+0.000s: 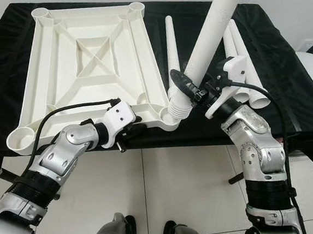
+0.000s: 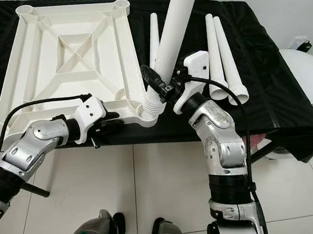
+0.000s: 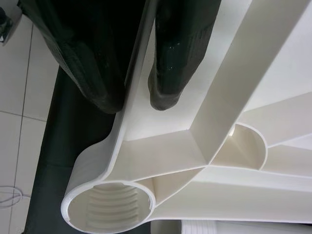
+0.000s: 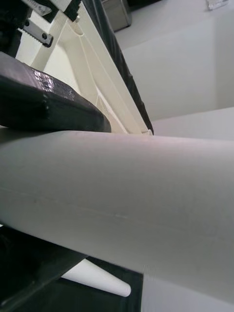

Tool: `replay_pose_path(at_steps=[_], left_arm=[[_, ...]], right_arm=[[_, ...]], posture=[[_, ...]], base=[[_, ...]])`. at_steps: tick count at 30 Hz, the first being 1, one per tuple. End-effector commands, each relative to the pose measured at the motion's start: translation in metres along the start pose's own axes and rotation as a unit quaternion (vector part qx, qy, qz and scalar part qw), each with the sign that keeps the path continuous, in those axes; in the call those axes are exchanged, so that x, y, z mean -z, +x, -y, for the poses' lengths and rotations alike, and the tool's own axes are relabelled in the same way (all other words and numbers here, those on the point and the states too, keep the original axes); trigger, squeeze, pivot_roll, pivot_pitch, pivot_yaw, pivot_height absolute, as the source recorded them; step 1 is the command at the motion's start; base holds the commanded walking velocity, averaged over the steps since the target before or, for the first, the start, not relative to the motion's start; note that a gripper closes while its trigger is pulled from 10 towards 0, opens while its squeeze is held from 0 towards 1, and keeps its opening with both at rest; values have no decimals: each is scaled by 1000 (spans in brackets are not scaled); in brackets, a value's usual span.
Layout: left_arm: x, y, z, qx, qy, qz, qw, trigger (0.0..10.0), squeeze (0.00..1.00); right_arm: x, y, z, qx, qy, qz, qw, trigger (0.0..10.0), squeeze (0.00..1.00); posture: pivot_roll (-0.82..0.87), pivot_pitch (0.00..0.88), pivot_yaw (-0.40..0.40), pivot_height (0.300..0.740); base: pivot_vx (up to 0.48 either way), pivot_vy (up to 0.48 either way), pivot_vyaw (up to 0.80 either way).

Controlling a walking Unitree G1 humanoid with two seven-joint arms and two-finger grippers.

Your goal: Building children table

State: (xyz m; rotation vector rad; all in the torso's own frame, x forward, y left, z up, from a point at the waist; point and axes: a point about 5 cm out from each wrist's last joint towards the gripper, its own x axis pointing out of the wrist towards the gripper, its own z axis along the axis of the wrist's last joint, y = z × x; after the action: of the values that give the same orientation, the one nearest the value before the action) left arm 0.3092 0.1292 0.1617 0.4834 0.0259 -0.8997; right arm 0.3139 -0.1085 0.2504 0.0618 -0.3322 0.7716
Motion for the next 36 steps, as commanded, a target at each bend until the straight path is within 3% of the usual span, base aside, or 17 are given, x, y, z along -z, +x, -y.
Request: replay_pose_path(at_steps=[1, 12, 27, 31, 33, 36], left_arm=[[-8, -3, 3, 29, 2, 13, 999, 10000, 0], [-18, -7, 6, 38, -6, 27, 999, 10000, 0], [-31, -9, 9, 46, -9, 36, 998, 10000, 0], [-32, -10, 10, 46, -10, 35, 998, 10000, 0], [-32, -11, 9, 44, -11, 35, 998, 10000, 0], [-31, -11, 9, 44, -11, 34, 998, 10000, 0]], right_arm=[[6, -3, -2, -4, 3, 7, 1000, 10000, 0], [20, -10, -3, -9, 16, 24, 1000, 10000, 0], [31, -5, 2, -31, -23, 28, 999, 10000, 0], [33, -4, -2, -49, -18, 28, 998, 10000, 0], [33, -2, -16, -83, 2, 32, 996, 10000, 0], [33, -1, -19, -93, 6, 33, 995, 10000, 0]], posture=[[-60, 206, 26, 740], [-60, 210, 30, 740], [-50, 213, 23, 740], [-45, 213, 17, 740], [-44, 211, 15, 740], [-42, 208, 14, 740]], base=[[0, 0, 0], [0, 0, 0], [0, 0, 0], [0, 0, 0], [0, 0, 0], [0, 0, 0]])
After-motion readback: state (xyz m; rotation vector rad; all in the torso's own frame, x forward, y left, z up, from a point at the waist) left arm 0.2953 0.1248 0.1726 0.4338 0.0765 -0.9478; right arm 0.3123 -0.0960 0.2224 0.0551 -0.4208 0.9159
